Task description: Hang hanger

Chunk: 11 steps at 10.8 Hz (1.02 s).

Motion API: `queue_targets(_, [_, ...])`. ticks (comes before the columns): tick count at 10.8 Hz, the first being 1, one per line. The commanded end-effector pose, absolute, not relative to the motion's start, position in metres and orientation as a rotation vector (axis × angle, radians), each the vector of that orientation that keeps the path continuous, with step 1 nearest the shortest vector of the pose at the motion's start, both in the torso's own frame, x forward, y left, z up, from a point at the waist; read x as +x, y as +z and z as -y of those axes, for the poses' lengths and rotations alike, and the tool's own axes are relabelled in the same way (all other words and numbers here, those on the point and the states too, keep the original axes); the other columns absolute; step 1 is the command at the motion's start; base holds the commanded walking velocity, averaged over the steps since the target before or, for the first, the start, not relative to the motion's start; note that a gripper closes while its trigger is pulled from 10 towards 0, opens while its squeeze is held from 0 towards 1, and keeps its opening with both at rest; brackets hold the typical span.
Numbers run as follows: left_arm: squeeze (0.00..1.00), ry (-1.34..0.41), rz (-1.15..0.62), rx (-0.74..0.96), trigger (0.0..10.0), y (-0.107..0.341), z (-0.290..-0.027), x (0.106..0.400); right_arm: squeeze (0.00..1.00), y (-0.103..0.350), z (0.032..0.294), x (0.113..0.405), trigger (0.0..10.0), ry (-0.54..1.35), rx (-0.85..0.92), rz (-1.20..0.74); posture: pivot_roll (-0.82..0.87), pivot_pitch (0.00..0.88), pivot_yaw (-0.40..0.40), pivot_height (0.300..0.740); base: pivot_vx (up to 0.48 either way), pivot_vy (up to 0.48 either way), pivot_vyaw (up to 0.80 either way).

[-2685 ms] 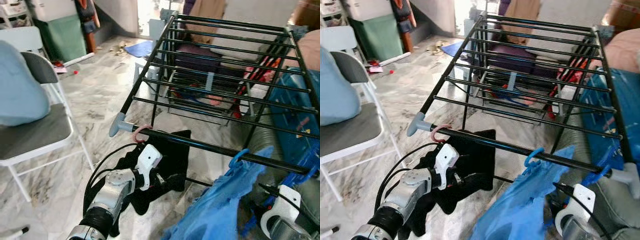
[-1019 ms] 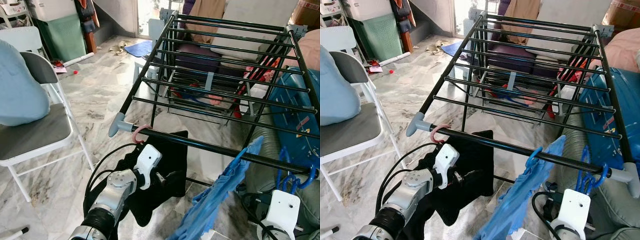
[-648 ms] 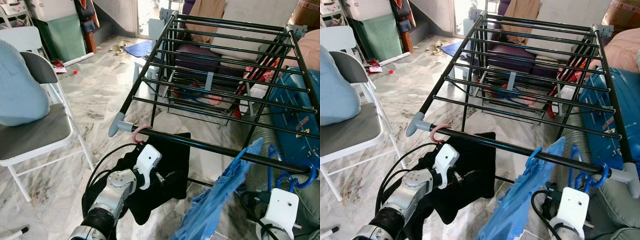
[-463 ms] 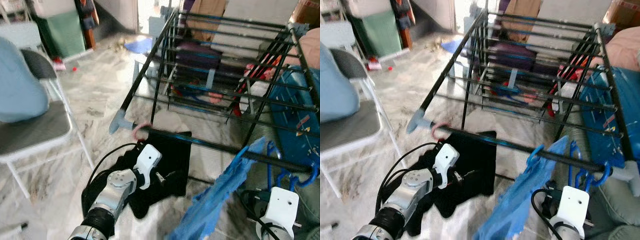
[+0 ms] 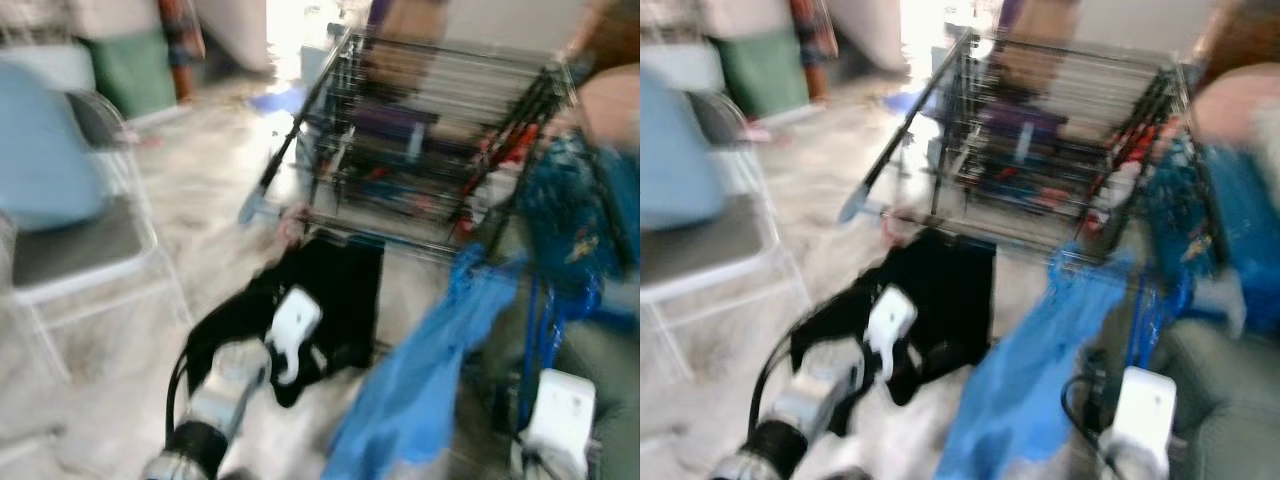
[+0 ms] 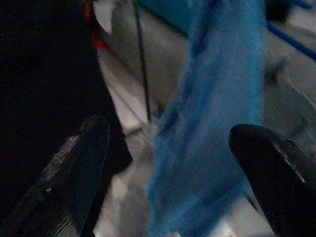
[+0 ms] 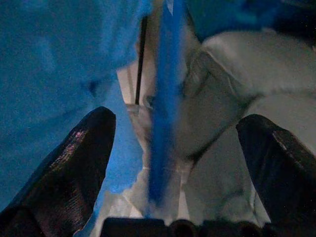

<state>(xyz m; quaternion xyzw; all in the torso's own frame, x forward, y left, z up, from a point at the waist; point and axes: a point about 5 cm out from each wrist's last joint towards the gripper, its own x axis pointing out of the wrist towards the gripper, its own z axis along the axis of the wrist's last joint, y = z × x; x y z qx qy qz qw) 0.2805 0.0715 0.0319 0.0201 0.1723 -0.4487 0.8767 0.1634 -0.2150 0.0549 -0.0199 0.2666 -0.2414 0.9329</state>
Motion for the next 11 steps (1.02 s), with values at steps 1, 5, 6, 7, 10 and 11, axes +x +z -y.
queue_targets(1, [0.0,-0.939,-0.324,0.064,10.0,0.04,-0.069,0.286,1.0,0.055,0.215,0.162,10.0,-0.499,-0.04,-0.548,-0.01,0.0,-0.074,0.74,-0.281,0.0,0.0])
queue_targets(5, [0.0,-0.941,-0.29,0.091,10.0,0.045,-0.068,0.288,1.0,0.057,0.215,0.164,10.0,-0.485,-0.05,-0.531,-0.01,0.0,-0.077,0.74,-0.283,0.0,0.0])
queue_targets(6, [0.0,-0.919,-0.262,0.089,10.0,0.051,-0.069,0.291,1.0,0.059,0.214,0.167,10.0,-0.46,-0.062,-0.51,0.0,0.0,-0.077,0.74,-0.394,0.0,0.0])
queue_targets(7, [0.0,-0.84,-0.258,0.068,10.0,0.055,-0.075,0.297,0.0,0.06,0.211,0.171,10.0,-0.424,-0.054,-0.502,0.0,0.0,-0.078,0.74,-0.255,0.0,0.0])
queue_targets(10, [0.0,-0.673,-0.229,0.051,10.0,0.061,-0.089,0.305,0.0,0.063,0.204,0.189,10.0,-0.363,0.019,-0.452,0.03,0.0,-0.075,0.74,-0.292,0.0,0.0])
queue_targets(11, [0.0,-0.658,-0.229,0.052,10.0,0.06,-0.091,0.303,0.0,0.065,0.204,0.197,10.0,-0.361,-0.06,-0.415,0.05,0.0,-0.073,0.74,-0.398,0.0,0.0])
